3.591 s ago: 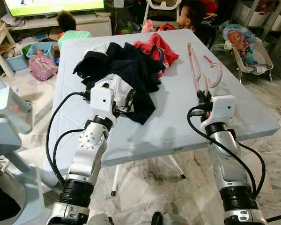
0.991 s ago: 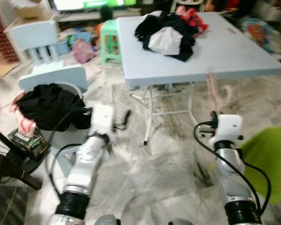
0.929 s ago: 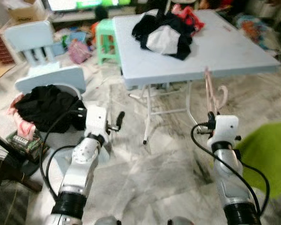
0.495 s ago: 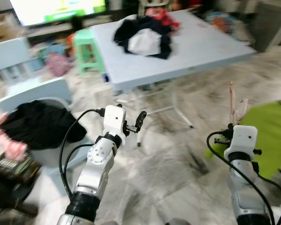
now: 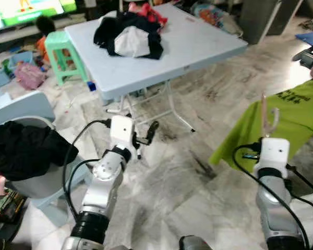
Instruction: Hang hanger
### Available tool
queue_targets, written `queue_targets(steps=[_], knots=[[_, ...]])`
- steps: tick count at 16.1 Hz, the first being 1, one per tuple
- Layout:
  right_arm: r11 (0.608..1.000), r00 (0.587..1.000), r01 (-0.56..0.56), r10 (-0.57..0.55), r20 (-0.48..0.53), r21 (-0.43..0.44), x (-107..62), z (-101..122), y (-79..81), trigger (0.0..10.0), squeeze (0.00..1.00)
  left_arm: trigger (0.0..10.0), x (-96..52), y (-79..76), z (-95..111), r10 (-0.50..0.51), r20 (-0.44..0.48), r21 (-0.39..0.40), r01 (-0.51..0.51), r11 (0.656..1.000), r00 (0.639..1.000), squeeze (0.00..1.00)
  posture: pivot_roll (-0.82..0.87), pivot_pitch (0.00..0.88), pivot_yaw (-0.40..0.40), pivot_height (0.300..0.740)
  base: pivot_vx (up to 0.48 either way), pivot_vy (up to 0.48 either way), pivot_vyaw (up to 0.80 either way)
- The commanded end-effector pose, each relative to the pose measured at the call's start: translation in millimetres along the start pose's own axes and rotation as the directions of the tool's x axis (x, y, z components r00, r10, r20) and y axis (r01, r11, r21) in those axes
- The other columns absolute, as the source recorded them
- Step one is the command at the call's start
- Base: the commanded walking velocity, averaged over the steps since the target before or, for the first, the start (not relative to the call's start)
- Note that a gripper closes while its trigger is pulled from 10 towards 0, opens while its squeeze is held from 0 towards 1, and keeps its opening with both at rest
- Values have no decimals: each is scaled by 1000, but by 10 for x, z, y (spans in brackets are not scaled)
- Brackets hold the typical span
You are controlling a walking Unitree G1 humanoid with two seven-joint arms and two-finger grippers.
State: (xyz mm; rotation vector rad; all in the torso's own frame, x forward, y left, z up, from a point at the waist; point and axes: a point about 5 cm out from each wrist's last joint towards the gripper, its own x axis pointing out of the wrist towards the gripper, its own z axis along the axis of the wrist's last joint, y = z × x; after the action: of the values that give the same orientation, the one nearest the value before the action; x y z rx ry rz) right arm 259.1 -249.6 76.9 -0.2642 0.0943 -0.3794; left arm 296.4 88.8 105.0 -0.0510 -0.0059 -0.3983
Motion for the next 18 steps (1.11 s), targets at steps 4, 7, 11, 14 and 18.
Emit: queue_targets(steps=[4, 7, 11, 14, 18], knots=[[996, 994, 56, -49, -95, 72, 7, -80, -11, 10000, 0, 10000, -19, 69, 1, 5, -1, -1, -5, 1000, 1000, 0, -76, 0, 37, 740, 265, 72, -800], [994, 990, 71, -60, -127, 79, 0, -132, -4, 10000, 0, 10000, -19, 69, 12, -5, 2, 1, 5, 1000, 1000, 0, -69, 0, 37, 740, 289, 292, -800], [995, 989, 63, -52, -137, 75, 4, -137, 41, 10000, 0, 10000, -25, 73, 17, -14, 1, 7, 14, 1000, 1000, 0, -67, 0, 37, 740, 300, 293, -800], [995, 988, 62, -51, -147, 74, 8, -137, 55, 10000, 0, 10000, -49, 89, -1, -18, -6, 10, 18, 1000, 1000, 0, -65, 0, 37, 740, 301, 295, -800], [994, 983, 77, -63, -174, 79, 10, -168, 47, 10000, 0, 10000, -53, 99, -6, -18, -10, 11, 18, 1000, 1000, 0, -64, 0, 38, 740, 304, 290, -800]])
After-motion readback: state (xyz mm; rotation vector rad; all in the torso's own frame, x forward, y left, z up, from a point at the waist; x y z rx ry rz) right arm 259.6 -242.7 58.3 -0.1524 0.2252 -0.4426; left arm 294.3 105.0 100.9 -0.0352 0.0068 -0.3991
